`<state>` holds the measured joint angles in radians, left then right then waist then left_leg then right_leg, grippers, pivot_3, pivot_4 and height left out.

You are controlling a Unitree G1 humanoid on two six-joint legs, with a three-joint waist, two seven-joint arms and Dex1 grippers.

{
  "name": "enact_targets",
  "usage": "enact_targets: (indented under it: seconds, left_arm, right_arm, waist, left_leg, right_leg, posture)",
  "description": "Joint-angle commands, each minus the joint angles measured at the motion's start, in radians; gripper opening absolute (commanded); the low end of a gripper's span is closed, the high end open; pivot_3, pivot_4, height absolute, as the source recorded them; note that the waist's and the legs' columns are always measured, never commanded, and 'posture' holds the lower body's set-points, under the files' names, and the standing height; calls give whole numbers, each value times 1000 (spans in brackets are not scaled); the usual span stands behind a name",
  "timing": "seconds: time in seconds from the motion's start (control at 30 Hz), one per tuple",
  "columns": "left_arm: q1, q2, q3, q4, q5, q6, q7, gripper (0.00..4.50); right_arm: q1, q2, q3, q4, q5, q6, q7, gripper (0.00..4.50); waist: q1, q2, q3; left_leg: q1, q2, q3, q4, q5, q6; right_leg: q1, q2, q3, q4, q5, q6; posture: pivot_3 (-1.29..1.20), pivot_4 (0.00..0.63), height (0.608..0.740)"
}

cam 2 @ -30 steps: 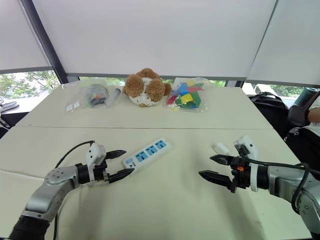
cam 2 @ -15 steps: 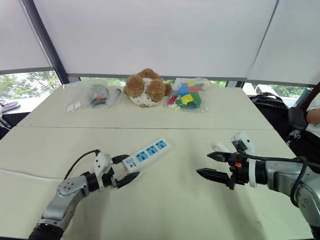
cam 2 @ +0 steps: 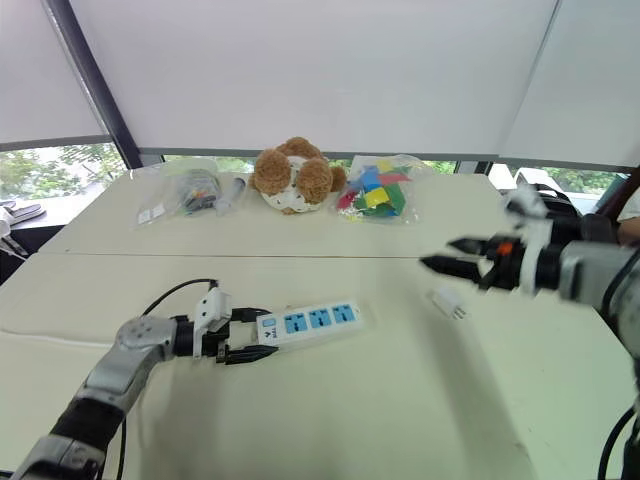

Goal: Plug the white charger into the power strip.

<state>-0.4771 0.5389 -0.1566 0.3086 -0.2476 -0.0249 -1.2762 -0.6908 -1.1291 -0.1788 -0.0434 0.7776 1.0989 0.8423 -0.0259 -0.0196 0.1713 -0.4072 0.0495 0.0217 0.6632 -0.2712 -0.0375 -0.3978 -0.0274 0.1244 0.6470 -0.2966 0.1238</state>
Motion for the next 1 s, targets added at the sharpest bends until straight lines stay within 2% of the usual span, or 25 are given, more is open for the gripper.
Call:
enact_targets:
  seconds: [0.03, 0.17, 0.3, 0.37, 0.6, 0.97, 1.0]
  left_arm:
    - [-78, -43, -111, 100, 60, -73, -126, 2978]
    - [-147, -94, -142, 225, 103, -152, -165, 2978]
    - [-156, -131, -149, 269, 121, -189, -165, 2978]
    - [-147, -142, -149, 265, 122, -193, -162, 2978]
    - [-80, -148, -150, 202, 125, -181, -127, 2978]
    - [-25, -163, -154, 142, 122, -156, -59, 2978]
    - [-20, -164, -156, 138, 123, -155, -55, 2978]
  right_arm:
    - [-184, -37, 355, 180, -244, 5, 140, 4500]
    - [-449, 29, 695, 482, -523, -87, 383, 4500]
    - [-637, 160, 895, 816, -740, -230, 576, 4500]
    - [-688, 218, 938, 960, -822, -305, 627, 4500]
    - [-767, 361, 920, 1276, -992, -465, 653, 4500]
    - [-747, 444, 860, 1391, -1139, -536, 607, 4500]
    - [-741, 454, 851, 1395, -1146, -538, 587, 4241]
  waist:
    - [6, -1, -1]
    - [15, 2, -1]
    - [19, 5, -1]
    - [23, 5, -1]
    - [39, 7, -2]
    - [38, 16, -8]
    - [38, 16, -8]
  left_leg:
    - [-1, 0, 0, -1, 0, 0]
    - [-7, 0, 3, 0, -1, 2]
    - [-18, 0, 3, 3, -1, 2]
    - [-19, 0, 4, 3, -1, 2]
    - [-19, 0, 4, 3, -1, 2]
    - [-17, 0, 4, 4, 0, 0]
    - [-16, 0, 4, 5, 0, 0]
  right_leg:
    - [-2, 0, 0, 0, 0, 0]
    - [-9, 0, 0, 1, 1, 3]
    - [-19, 0, -1, 3, 2, 4]
    - [-21, -1, -1, 4, 2, 5]
    - [-21, -2, -4, 6, 2, 4]
    - [-19, -1, -4, 7, 2, 4]
    - [-18, -1, -4, 7, 2, 4]
  posture:
    - [0, 150, 739]
    - [0, 150, 739]
    - [0, 150, 739]
    - [0, 150, 739]
    - [0, 150, 739]
    - [0, 150, 739]
    - [0, 150, 739]
